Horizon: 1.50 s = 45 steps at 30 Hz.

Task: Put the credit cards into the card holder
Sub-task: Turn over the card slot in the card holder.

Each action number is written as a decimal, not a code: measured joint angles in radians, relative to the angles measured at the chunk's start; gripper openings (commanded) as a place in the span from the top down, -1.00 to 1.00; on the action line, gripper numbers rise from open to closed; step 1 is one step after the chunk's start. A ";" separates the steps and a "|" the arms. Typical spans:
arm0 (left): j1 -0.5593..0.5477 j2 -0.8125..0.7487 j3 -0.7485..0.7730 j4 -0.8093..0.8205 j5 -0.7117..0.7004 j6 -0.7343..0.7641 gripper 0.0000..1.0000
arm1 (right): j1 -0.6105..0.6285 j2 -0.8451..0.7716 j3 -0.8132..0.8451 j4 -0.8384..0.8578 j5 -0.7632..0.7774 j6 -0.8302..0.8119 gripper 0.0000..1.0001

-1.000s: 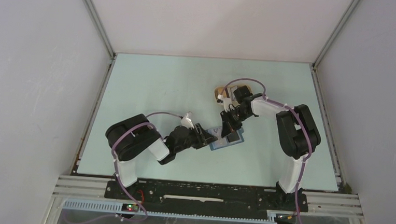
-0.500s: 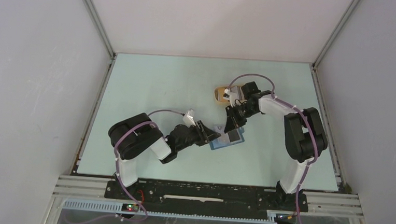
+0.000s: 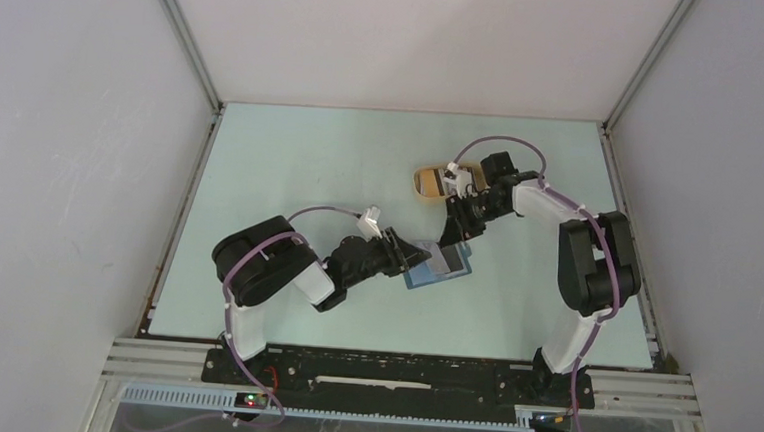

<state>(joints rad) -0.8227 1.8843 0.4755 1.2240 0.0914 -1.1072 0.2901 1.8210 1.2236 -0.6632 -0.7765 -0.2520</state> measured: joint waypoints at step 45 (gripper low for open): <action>0.011 0.084 0.114 0.089 0.067 0.035 0.00 | -0.055 0.126 0.016 0.000 0.026 0.081 0.56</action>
<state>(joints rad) -0.8112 1.9678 0.5892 1.3125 0.1581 -1.0718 0.2352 1.9472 1.2392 -0.6628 -0.7502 -0.1707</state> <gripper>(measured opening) 0.498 0.218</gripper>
